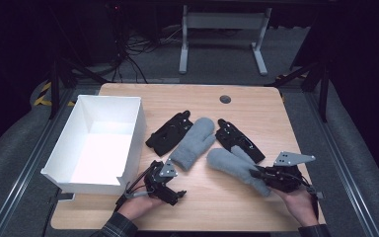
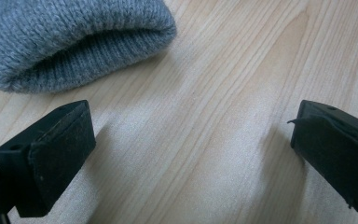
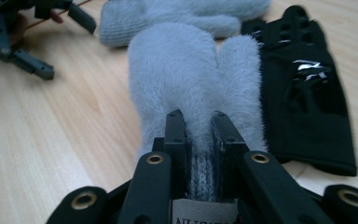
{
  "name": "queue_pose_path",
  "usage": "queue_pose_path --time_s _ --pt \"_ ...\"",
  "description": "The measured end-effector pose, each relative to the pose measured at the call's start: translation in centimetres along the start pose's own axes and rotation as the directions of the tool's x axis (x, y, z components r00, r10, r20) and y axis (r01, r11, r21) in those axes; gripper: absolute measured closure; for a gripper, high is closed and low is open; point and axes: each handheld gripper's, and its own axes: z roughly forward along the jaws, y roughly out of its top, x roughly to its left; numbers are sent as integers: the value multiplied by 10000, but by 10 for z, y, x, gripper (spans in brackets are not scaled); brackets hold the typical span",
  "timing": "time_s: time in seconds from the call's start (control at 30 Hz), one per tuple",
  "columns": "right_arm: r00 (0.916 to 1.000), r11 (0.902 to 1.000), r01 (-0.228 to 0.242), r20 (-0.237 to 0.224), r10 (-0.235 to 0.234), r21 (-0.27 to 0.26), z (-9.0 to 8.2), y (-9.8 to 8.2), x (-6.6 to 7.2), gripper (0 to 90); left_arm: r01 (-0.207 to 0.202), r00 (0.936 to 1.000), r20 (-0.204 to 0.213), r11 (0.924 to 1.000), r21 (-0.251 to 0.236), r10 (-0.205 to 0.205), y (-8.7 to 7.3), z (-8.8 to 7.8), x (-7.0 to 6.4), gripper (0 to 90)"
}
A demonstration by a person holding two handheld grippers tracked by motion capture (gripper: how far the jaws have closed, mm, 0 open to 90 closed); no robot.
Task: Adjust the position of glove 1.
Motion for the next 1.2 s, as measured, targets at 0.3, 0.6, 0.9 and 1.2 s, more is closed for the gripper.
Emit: queue_pose_path --time_s 0.3,0.6,0.9,1.2 --pt "9982 9987 220 -571 -194 463 15 -8 19 790 3 10000 -2 10000 1 -3 0 0 0 1" --pt "9976 9967 423 -578 -383 691 21 -8 25 610 10 10000 -4 10000 -2 -10 0 0 0 0" --pt "9997 9982 230 84 -235 549 -2 -14 2 788 16 10000 0 10000 -1 -16 0 0 0 0" --pt "9993 9839 156 297 -212 1778 -2 -36 -22 900 20 10000 -11 10000 2 -20 0 0 0 0"
